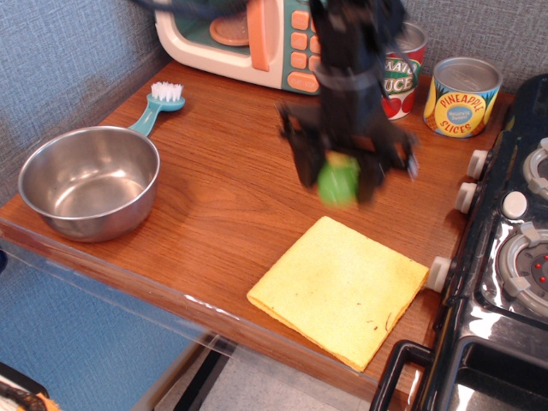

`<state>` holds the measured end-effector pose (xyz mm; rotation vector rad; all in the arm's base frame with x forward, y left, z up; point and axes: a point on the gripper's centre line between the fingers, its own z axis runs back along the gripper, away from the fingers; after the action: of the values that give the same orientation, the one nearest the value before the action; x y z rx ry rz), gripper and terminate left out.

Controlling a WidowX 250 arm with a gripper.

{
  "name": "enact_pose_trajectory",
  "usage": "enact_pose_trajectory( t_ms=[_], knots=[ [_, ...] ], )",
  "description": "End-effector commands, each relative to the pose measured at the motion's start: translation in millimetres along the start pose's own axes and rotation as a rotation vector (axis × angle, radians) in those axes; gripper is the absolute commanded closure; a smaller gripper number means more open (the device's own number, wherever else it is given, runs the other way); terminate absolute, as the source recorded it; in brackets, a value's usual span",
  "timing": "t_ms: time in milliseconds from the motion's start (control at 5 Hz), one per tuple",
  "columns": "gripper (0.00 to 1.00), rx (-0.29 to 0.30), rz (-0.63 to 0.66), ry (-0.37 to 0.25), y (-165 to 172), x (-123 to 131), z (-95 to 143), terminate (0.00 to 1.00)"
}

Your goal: Move the corn to right of brush in front of microwave.

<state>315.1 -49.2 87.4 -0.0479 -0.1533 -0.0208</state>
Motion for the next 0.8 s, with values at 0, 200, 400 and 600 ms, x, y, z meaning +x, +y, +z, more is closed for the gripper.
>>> enact_pose_trajectory(
  t_ms=[0, 200, 400, 600],
  knots=[
    [1.0, 0.047, 0.148, -0.022, 73.6, 57.0, -2.3, 0.0],
    [1.0, 0.069, 0.199, 0.024, 98.2, 62.4, -23.8, 0.0],
    [1.0, 0.066, 0.2, 0.066, 103.4, 63.7, -41.5, 0.0],
    [0.0, 0.068, 0.157, 0.1, 95.9, 62.2, -53.6, 0.0]
  ],
)
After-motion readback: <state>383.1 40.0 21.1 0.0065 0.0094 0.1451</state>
